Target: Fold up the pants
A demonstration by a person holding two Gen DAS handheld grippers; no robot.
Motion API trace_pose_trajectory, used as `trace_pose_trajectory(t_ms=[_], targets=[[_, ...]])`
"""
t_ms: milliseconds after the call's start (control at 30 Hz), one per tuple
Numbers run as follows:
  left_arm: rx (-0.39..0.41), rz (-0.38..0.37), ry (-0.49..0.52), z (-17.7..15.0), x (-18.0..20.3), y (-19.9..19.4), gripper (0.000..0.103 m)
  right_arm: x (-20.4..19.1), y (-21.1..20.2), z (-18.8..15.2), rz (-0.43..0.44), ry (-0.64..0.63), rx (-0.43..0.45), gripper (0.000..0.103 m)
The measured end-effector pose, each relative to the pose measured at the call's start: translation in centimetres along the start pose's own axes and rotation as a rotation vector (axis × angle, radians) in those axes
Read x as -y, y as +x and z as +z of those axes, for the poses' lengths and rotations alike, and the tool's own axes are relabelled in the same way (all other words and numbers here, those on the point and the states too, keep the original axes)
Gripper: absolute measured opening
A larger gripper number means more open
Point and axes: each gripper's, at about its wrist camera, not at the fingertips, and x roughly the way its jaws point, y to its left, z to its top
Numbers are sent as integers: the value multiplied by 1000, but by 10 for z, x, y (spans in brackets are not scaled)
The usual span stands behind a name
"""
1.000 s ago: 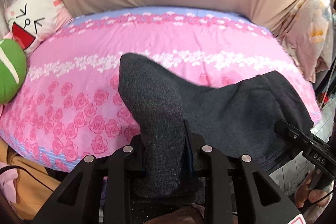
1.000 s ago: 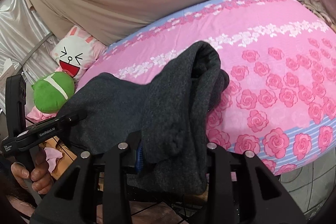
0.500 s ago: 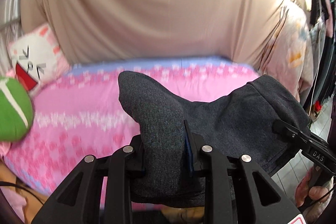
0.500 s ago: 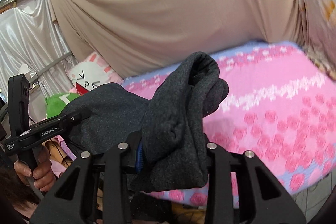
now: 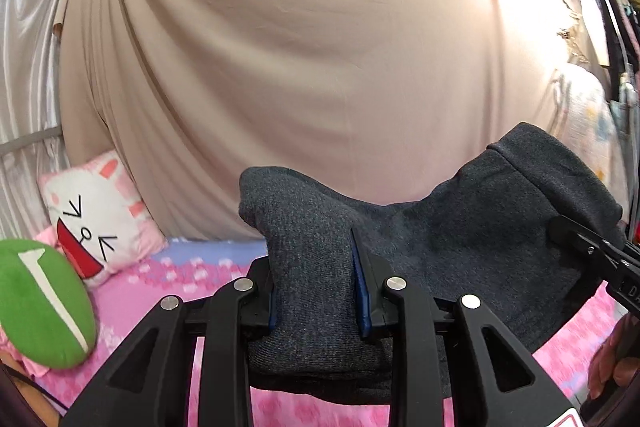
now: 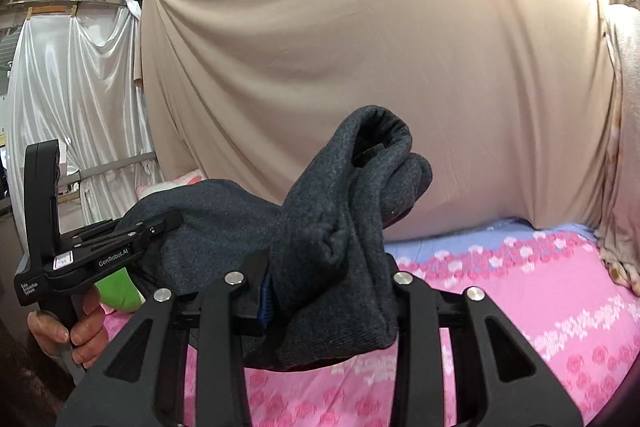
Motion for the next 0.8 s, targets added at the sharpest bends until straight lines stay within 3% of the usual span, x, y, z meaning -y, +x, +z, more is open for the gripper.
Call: trace_pose_trajectory(t_ms=[267,367,400,467,500,533,567,600,700,733,767,800], targets=[[39,90,11,23,-7,67,24,26,76,20,4,40,10,32],[42,126,19,28,-8,91,14,38,102,22,-12,50,8,32],[51,144,18,29,-9,97,2,42,109,21,-12,56,4,32],[90,214,51,33,-7,110,1,50,128,19,-19,65,-8,32],[82,211,61,35,-6,120,1,54,135,17,-22,64,-15,32],[52,194,46,37,-8,133,1,57,146,14,-32,64,-27,32],[2,173,28,36,-10,149,1,62,158,10,-39,68,-48,23],[-65,138,10,32,-14,168,2,67,174,4,-53,67,-85,1],[-321,5,-135,-3,-41,221,11,92,201,-21,-141,91,-180,1],[-457,-48,-194,-30,-54,239,18,105,206,-34,-170,103,-232,1],[-537,-87,-246,-53,-64,249,40,116,206,-47,-196,114,-282,6],[-597,-110,-310,-77,-73,253,54,122,203,-55,-216,119,-299,12]])
